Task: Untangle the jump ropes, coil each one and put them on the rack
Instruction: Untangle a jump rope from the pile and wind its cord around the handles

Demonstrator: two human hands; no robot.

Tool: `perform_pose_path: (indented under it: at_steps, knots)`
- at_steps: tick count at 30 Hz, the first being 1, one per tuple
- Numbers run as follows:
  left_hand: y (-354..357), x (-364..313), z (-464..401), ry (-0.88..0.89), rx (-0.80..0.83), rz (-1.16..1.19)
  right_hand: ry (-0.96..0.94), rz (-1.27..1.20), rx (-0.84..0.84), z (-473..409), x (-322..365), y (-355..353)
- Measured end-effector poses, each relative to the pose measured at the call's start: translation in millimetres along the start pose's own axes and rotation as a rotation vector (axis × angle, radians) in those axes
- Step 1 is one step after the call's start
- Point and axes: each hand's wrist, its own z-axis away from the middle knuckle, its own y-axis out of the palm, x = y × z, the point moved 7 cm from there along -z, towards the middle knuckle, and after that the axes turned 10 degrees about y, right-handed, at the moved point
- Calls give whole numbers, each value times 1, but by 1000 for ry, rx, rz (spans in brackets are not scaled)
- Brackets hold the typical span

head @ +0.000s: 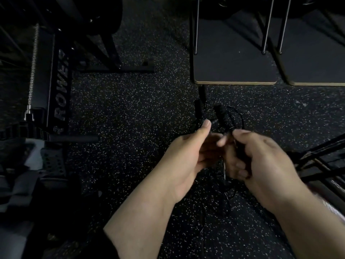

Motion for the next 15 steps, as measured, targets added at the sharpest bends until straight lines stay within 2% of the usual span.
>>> perform_pose_path:
  at_steps: [3,5,9,15]
  knots:
    - [-1,-1,-3,-23,-82,115,5,198,8,5,-3,16]
    - [-7,-8,-4,32,-142,107,27,248,-12,7,-5,21]
    - [-15,-21,-3,112,-159,92,45,343,-71,7,-8,16]
    - [-10,-22,2,39,-118,217,1,535,112,8,-11,29]
